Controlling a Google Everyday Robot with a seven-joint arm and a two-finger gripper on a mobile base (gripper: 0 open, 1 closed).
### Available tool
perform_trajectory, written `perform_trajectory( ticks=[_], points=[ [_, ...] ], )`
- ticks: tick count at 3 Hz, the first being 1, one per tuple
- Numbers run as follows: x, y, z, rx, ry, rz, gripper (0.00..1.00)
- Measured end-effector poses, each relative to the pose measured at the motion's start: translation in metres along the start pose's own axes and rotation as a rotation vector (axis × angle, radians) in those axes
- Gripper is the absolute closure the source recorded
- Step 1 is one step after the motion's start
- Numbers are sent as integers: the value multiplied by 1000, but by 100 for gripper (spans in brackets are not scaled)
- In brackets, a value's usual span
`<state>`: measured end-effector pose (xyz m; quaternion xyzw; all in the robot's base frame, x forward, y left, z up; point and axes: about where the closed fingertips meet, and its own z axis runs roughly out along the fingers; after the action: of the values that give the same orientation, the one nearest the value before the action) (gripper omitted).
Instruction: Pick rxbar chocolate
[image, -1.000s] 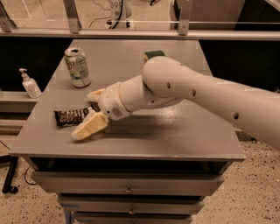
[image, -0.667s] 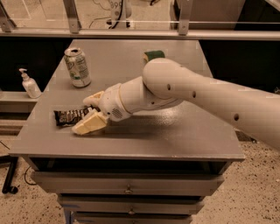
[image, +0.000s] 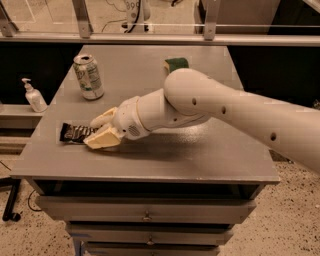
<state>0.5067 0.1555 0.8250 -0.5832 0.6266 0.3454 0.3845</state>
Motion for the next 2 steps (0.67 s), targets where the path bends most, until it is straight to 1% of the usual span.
perform_trajectory(
  ticks=[1,2],
  points=[
    [-22,-10,-9,28,-38,-13,100],
    [-55,-28,-23,57,-93,-31,100]
  ],
)
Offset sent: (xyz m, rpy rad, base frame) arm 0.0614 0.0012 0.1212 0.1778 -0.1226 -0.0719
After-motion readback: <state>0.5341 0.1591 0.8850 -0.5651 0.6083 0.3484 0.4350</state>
